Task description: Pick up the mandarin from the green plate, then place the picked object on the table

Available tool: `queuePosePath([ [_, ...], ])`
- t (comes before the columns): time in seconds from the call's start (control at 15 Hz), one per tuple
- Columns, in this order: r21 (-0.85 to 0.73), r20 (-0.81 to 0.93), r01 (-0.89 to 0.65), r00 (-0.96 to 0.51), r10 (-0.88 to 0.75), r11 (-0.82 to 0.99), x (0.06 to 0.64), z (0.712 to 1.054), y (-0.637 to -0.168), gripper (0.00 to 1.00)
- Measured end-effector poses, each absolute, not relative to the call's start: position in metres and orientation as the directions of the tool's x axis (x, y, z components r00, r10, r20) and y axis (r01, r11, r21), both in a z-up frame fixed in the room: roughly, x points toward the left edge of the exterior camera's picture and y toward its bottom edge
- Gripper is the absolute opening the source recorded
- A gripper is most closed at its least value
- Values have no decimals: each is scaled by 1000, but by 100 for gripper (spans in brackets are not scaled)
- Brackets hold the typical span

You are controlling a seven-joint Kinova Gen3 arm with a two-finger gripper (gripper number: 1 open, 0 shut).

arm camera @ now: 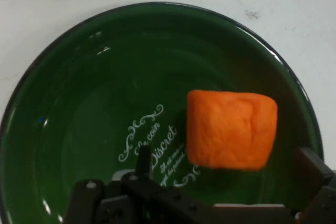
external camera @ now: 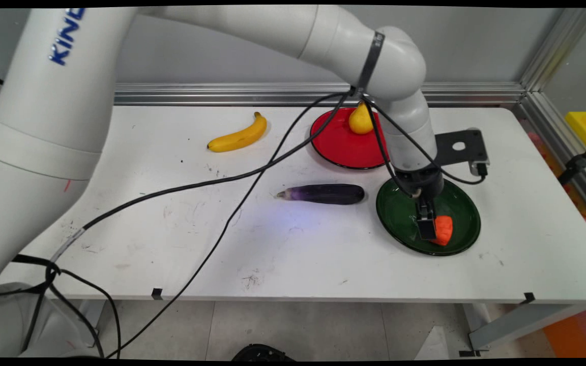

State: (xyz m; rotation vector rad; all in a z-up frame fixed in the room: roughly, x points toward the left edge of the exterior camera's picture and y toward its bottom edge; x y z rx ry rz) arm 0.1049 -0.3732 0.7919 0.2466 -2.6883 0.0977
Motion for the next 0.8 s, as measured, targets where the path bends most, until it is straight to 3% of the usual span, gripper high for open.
queuePosePath([
  [0.4, -35, 423, -153, -898, -124, 988, 91, 777, -379, 100],
  [0.47, -36, 422, -147, -899, -118, 989, 89, 776, -380, 0],
  [0.8, -37, 425, -112, -901, -86, 993, 86, 780, -379, 0],
])
